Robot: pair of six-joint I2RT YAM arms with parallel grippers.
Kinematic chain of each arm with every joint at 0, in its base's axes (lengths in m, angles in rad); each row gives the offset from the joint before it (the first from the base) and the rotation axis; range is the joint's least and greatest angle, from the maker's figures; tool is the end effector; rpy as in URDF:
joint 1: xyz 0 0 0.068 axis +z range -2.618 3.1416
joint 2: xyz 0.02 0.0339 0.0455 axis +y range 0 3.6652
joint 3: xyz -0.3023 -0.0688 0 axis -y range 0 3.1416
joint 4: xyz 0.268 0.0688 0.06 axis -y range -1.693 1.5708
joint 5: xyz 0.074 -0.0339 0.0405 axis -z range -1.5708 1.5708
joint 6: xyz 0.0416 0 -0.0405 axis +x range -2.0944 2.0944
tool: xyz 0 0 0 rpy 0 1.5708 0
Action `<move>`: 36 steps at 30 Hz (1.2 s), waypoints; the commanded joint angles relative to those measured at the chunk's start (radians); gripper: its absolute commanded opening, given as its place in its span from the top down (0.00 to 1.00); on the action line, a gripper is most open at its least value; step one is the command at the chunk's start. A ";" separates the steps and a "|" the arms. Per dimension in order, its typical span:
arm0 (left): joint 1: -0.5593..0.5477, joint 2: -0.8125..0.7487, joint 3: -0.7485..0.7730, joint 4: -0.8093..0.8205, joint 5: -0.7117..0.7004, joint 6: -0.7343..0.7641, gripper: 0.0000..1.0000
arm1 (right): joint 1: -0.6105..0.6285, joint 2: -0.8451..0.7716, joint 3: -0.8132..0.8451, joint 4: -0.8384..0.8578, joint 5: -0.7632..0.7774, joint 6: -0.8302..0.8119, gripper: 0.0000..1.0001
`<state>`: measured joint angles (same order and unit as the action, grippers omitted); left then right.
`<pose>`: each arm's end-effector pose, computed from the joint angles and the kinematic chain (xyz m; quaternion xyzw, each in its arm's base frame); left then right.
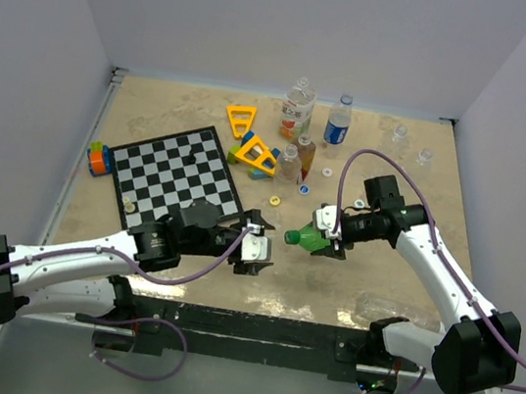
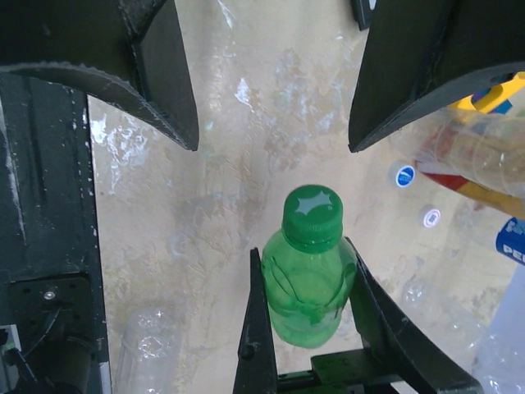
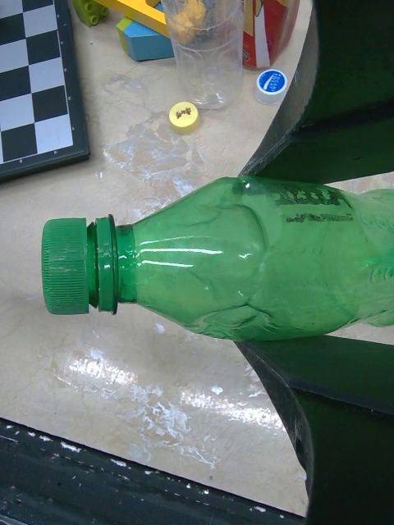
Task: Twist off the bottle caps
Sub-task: Unscrew the bottle cap from the plastic bottle.
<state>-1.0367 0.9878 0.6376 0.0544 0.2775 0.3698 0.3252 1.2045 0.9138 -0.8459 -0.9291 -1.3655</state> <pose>0.1098 -0.2080 0.2970 0.5775 0.5538 -0.2980 0.5206 0.2047 0.1042 0.2867 -0.7172 0.5070 0.2839 0.3845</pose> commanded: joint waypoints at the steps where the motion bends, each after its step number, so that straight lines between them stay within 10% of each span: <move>1: -0.011 0.060 0.062 0.165 0.020 0.024 0.25 | 0.002 0.001 -0.003 -0.009 -0.014 -0.023 1.00; 29: -0.037 0.212 0.117 0.234 -0.060 -0.028 0.54 | 0.006 0.007 -0.003 -0.018 -0.017 -0.023 1.00; 36: -0.036 0.213 0.149 0.194 -0.099 -0.115 1.00 | 0.008 0.007 -0.001 -0.019 -0.016 -0.023 1.00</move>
<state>-1.0683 1.1988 0.7174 0.2413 0.2043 0.3267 0.3267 1.2064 0.9112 -0.8619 -0.9237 -1.3739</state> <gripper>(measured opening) 0.178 0.637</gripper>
